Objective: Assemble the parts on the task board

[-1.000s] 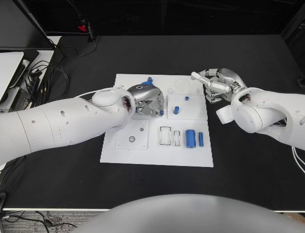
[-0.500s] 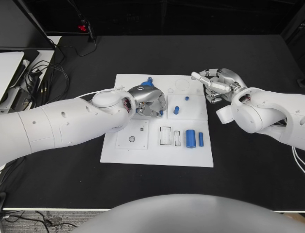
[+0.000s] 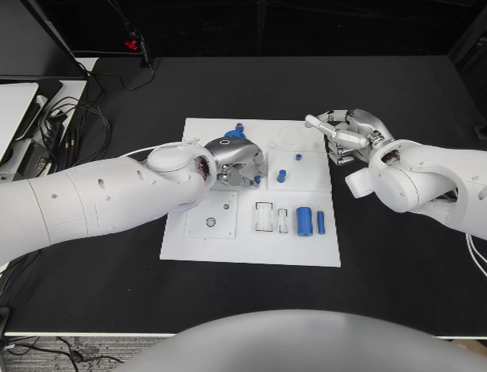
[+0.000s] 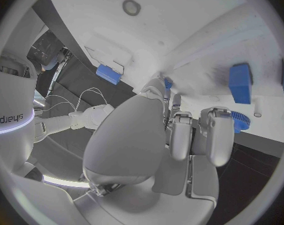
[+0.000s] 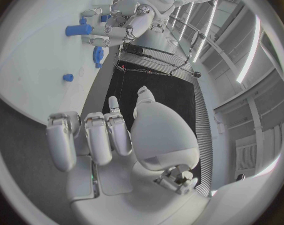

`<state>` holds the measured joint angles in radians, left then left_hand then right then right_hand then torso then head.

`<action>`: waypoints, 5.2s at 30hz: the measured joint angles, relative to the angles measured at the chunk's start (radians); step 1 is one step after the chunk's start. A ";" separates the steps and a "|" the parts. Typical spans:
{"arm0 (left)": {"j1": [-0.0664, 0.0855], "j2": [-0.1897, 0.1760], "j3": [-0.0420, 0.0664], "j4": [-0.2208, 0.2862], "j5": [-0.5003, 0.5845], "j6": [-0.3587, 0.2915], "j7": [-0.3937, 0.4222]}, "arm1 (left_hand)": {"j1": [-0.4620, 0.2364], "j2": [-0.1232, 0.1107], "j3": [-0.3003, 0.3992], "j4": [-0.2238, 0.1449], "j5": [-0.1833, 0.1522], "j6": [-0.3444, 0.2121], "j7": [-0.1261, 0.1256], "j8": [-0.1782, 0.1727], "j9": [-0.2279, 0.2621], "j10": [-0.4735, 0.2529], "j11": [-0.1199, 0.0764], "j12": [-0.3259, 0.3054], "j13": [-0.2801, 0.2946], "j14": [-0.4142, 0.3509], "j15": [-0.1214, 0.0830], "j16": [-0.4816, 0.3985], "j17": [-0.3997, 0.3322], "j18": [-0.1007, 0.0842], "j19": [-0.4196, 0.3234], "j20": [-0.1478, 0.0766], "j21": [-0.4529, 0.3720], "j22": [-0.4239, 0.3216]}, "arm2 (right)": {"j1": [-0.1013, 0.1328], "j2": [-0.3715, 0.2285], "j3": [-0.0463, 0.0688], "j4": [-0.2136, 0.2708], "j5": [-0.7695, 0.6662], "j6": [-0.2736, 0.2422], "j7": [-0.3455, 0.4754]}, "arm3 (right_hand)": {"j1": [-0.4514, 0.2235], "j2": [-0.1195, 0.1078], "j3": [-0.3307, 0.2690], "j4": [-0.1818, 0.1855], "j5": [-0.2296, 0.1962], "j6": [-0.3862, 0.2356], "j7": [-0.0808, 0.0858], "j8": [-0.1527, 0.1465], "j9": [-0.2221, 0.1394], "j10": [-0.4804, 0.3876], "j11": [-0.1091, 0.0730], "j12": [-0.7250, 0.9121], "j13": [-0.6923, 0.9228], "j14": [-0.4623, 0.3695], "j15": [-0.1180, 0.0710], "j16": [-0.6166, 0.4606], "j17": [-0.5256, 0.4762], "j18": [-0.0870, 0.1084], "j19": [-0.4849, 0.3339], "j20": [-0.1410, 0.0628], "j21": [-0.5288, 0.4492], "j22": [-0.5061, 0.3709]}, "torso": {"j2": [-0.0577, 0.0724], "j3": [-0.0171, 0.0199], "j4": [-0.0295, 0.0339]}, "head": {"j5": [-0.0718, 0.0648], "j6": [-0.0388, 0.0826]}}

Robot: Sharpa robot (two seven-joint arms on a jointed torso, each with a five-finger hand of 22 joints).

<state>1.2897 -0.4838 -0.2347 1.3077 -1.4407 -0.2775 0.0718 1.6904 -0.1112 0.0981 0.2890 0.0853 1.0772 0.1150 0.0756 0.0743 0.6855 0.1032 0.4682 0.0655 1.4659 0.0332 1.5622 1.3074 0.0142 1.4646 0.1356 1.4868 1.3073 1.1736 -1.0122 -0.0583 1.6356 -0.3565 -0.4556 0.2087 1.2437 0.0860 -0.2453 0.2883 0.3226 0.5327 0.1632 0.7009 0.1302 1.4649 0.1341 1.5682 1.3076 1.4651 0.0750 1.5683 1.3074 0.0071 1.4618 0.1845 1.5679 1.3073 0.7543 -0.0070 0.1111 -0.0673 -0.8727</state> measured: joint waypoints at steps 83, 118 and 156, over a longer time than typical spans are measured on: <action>-0.002 -0.008 -0.001 -0.016 -0.026 -0.060 0.039 | -0.023 0.053 0.049 0.000 0.032 0.113 0.009 0.032 0.016 0.065 -0.003 -0.032 -0.003 0.000 0.000 0.004 0.000 0.000 0.000 0.000 0.011 0.000 | 0.000 0.002 0.000 -0.002 0.000 0.002 -0.002 | 0.000 0.000 0.000 0.000 0.000 0.000 0.000 0.000 -0.003 0.000 0.000 0.000 0.000 0.000 0.000 0.000 0.000 0.000 0.000 0.000 0.000 0.000 | 0.000 0.0000 0.0003 | -0.002 0.000; 0.002 -0.011 0.001 -0.027 -0.021 -0.074 0.015 | -0.032 0.023 0.034 0.001 0.020 0.067 0.028 0.004 0.025 0.065 -0.003 -0.045 -0.003 0.000 0.000 0.004 0.000 0.000 0.000 0.000 0.007 0.000 | 0.000 0.003 0.000 -0.004 0.000 0.003 -0.003 | 0.000 0.000 0.000 0.000 0.000 0.000 0.000 0.000 -0.003 0.000 0.000 0.000 0.000 0.000 0.000 0.000 0.000 0.000 0.000 0.000 0.000 0.000 | 0.001 -0.0001 0.0011 | 0.002 0.000; 0.004 -0.012 -0.001 -0.026 -0.022 -0.062 0.010 | -0.050 -0.021 0.003 0.002 0.007 -0.091 0.030 0.035 0.007 0.108 0.007 -0.032 0.002 0.000 0.017 -0.005 0.000 0.000 0.002 0.013 -0.002 0.000 | 0.000 0.005 0.000 -0.006 0.000 0.004 -0.004 | 0.004 0.004 0.000 0.000 0.005 0.000 0.000 0.000 -0.004 0.000 0.000 0.000 0.000 0.000 0.000 0.000 0.000 0.000 0.000 0.000 0.000 0.000 | 0.000 0.0003 -0.0002 | 0.003 0.000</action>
<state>1.2935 -0.4960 -0.2355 1.2816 -1.4622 -0.3392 0.0817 1.6405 -0.1320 0.1015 0.2907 0.0926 0.9866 0.1452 0.1104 0.0811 0.7940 0.1105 0.4361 0.0675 1.4657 0.0504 1.5576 1.3073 0.0142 1.4664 0.1484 1.4843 1.3073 1.1734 -1.0074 -0.0584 1.6301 -0.3565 -0.4516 0.2046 1.2477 0.0901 -0.2453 0.2883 0.3273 0.5327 0.1632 0.7009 0.1267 1.4649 0.1341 1.5682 1.3076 1.4651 0.0750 1.5683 1.3076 0.0071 1.4618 0.1845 1.5679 1.3073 0.7542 -0.0067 0.1109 -0.0643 -0.8727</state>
